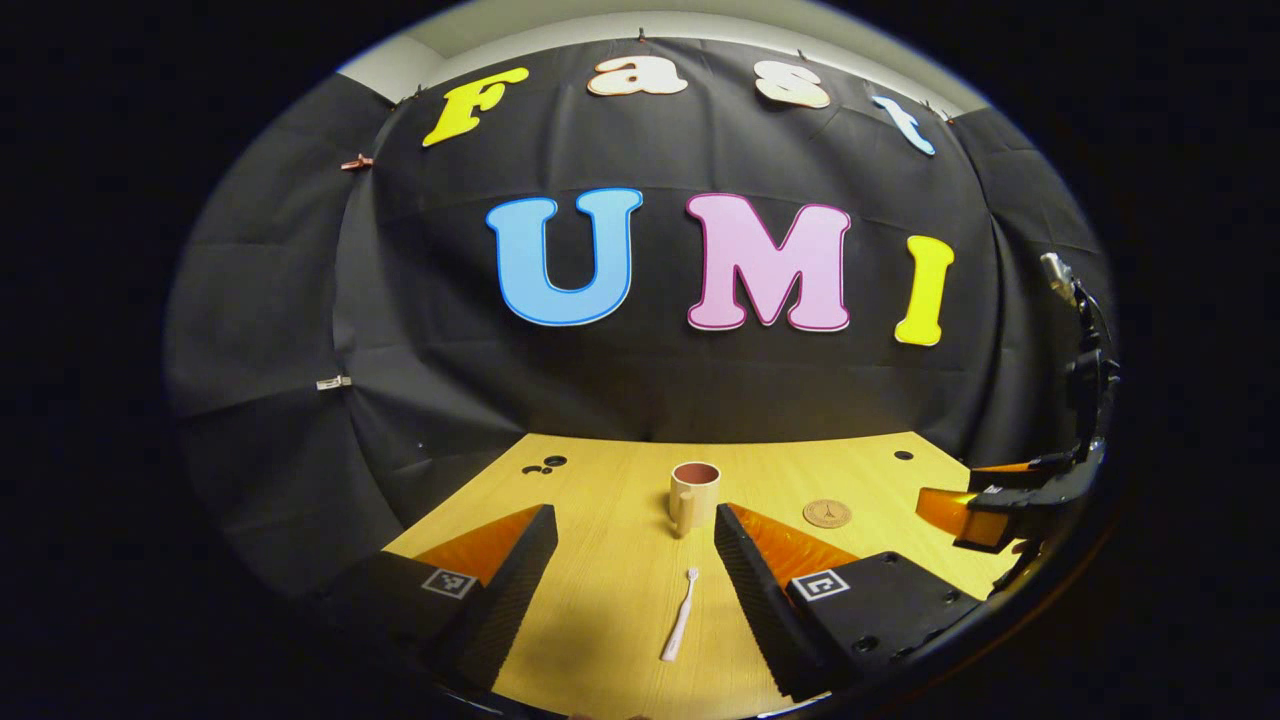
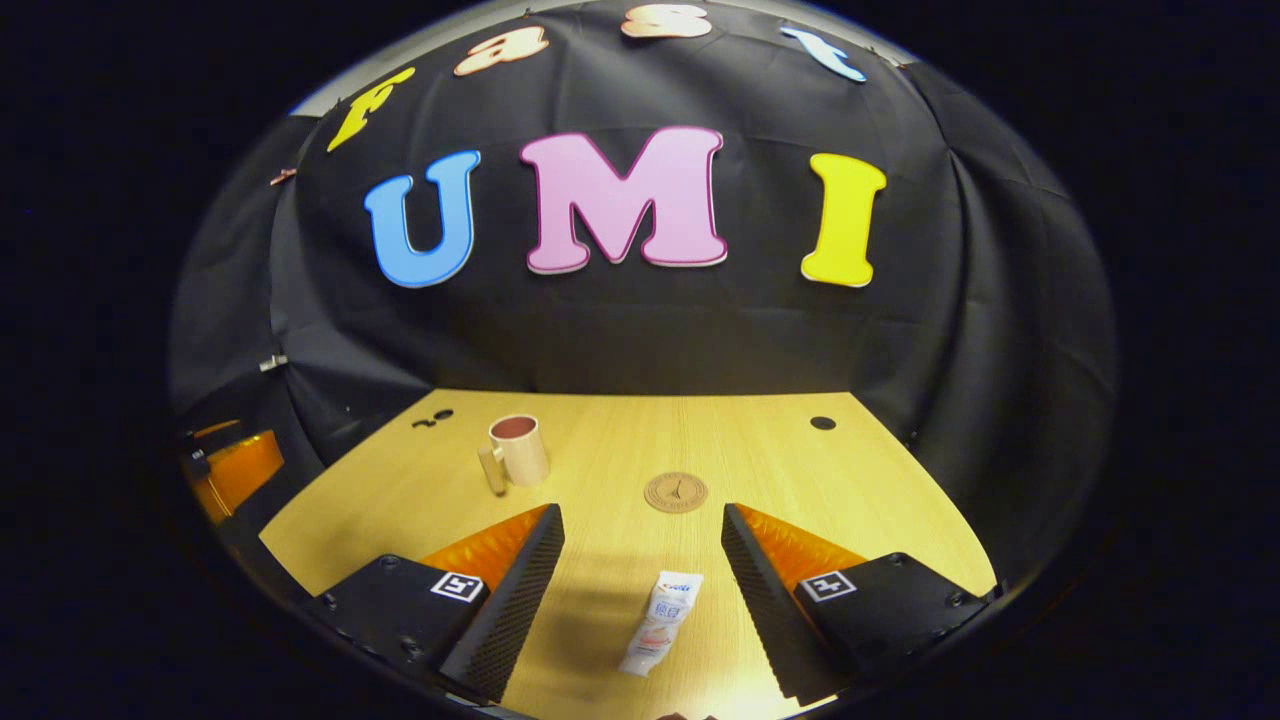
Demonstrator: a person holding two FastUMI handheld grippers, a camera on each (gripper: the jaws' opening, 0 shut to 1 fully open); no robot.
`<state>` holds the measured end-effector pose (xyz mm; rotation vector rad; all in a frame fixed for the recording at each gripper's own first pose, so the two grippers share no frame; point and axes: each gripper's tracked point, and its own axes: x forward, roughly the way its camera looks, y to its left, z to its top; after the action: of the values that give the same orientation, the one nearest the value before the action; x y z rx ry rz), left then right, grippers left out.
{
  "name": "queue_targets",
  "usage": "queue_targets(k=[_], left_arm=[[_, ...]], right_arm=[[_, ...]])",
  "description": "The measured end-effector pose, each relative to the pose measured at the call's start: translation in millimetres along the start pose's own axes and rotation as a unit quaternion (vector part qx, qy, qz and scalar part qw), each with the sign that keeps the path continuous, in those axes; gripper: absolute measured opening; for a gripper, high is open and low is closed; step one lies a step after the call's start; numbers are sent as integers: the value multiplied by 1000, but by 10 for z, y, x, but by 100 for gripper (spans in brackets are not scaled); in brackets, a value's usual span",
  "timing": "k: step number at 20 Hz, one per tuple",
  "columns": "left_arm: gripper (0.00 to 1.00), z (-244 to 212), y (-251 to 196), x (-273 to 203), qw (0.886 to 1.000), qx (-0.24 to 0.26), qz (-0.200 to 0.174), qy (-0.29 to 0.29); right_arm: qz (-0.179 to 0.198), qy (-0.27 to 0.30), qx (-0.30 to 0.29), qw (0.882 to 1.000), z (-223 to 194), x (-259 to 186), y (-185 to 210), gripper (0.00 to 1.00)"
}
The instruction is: Put the toothbrush and toothpaste on the desktop into the cup, then pick up the cup and place it on the coaster on the desktop.
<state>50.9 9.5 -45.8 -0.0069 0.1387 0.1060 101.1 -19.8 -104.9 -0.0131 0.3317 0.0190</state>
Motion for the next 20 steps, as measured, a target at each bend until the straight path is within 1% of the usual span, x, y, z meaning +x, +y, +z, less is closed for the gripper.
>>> queue_targets(k=[3,7,12,16,20], left_arm=[[98,-84,15,52,1000,0,14,14],[98,-191,35,116,999,2,32,34],[98,-330,-14,179,997,10,41,60],[98,-426,-96,230,996,16,44,75],[98,-499,-218,245,995,34,42,90]], right_arm=[[1,49,0,999,-263,172,-37,98],[-5,111,1,994,-618,355,-113,98],[-8,185,2,983,-1062,536,-179,98],[-7,231,-6,973,-1373,655,-211,98],[-4,274,-4,962,-1653,765,-204,98]])
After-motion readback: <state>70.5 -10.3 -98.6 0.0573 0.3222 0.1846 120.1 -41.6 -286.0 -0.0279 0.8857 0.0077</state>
